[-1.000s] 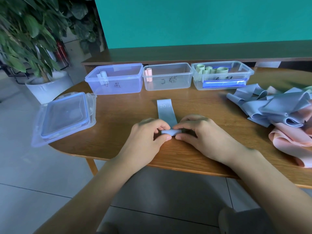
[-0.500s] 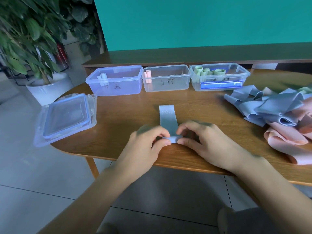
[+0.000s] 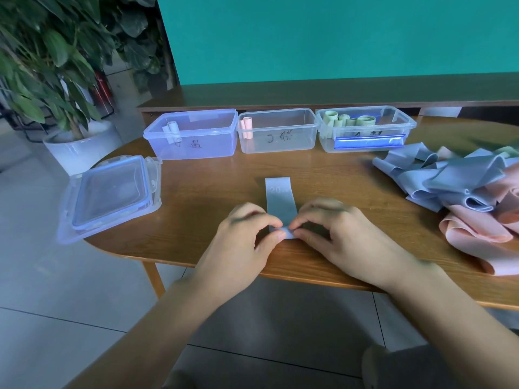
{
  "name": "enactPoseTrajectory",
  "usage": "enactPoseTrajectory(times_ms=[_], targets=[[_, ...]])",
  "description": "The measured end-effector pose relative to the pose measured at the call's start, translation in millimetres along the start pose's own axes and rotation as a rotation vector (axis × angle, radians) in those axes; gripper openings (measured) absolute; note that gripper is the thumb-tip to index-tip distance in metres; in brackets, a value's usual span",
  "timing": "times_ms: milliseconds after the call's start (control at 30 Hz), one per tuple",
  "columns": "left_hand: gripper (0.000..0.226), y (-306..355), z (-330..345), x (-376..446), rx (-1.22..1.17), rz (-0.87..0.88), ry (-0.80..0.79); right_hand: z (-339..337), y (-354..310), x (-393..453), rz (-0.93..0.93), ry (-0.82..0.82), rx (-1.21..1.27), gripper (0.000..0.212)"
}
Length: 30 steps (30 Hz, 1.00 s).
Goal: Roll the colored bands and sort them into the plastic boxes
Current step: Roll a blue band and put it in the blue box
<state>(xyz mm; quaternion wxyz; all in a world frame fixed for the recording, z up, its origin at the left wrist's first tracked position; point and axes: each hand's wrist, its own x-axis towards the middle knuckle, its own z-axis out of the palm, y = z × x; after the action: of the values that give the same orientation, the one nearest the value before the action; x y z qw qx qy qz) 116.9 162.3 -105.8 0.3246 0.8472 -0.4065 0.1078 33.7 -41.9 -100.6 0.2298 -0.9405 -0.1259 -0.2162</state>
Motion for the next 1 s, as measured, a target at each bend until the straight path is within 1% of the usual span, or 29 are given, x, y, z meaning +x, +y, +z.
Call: enactPoseTrajectory(times_ms=[133,233,300,400,500,567,733,800,900,1000], targets=[[0.030,-3.1,1.9,3.5,0.072,0.002,-0.020,-0.7,5.0,4.3,0.046,-0.028,0.008,0.018],[0.029,-2.3,2.1,5.2,0.057,0.011,-0.013,0.7,7.9,7.6,0.052,-0.041,0.007,0.020],[0.024,-0.9,1.5,6.1,0.034,0.016,-0.019,0.8,8.9,9.5,0.055,-0.045,0.017,0.020],[0.011,1.1,0.8,8.8,0.041,0.010,0.004,0.9,11.7,10.8,0.071,-0.044,0.037,0.020],[0.008,-0.4,1.7,11.5,0.040,-0.013,-0.006,3.3,13.5,10.5,0.085,-0.044,0.006,0.026],[0.010,-1.9,1.9,12.6,0.036,-0.016,-0.016,5.1,12.0,9.3,0.084,-0.028,-0.013,0.028],[0.020,-5.2,3.4,15.6,0.043,-0.023,-0.025,5.3,9.0,10.0,0.072,0.024,-0.013,0.019],[0.027,-7.7,4.6,16.7,0.070,-0.024,-0.032,4.7,10.6,12.6,0.072,0.007,-0.028,0.019],[0.038,-9.4,6.3,18.1,0.106,-0.028,-0.047,5.6,13.0,15.2,0.094,-0.045,-0.049,0.027],[0.037,-8.5,6.1,20.4,0.085,-0.026,-0.025,6.3,13.8,16.8,0.124,-0.069,-0.053,0.031]])
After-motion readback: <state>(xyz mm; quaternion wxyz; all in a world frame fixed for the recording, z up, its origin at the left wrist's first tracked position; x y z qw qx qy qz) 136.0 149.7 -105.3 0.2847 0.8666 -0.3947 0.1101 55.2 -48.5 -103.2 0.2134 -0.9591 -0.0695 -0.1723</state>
